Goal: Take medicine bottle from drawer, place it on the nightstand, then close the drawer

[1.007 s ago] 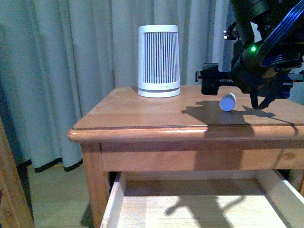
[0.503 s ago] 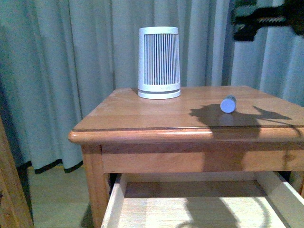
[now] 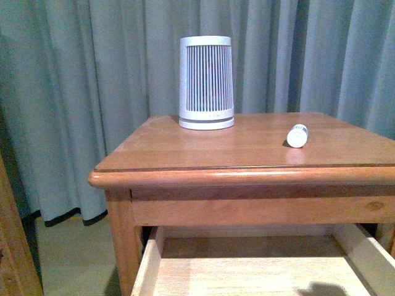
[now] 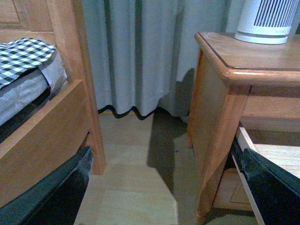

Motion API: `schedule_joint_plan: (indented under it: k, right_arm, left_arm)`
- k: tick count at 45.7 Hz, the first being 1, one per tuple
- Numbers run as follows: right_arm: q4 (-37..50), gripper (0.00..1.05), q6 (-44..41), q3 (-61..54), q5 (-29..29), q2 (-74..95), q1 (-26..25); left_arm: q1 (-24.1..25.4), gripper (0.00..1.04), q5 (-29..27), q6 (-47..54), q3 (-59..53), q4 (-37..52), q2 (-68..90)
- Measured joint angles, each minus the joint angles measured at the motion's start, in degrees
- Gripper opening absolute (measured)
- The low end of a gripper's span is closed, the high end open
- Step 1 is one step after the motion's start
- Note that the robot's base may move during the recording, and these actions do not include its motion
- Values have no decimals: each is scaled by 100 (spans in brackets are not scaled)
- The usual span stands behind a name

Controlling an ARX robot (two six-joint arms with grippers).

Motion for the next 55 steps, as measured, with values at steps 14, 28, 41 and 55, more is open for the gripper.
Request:
schedule_joint_plan:
  k: [14,28,41,55]
  right_arm:
    - [-1058,98,859,-1528,-448,-684,1034]
    - [1620,98,1078,-2111,-503,1773,1134]
    - [3766,98,793,-1982,-234,3936,1038]
    - [5466,98,144,-1556,286,5322,966]
  left_arm:
    - [0,98,0,2,0,0,0]
    - [0,98,0,0,0,0,0]
    - [0,98,0,0,0,0,0]
    - [0,98,0,2,0,0,0]
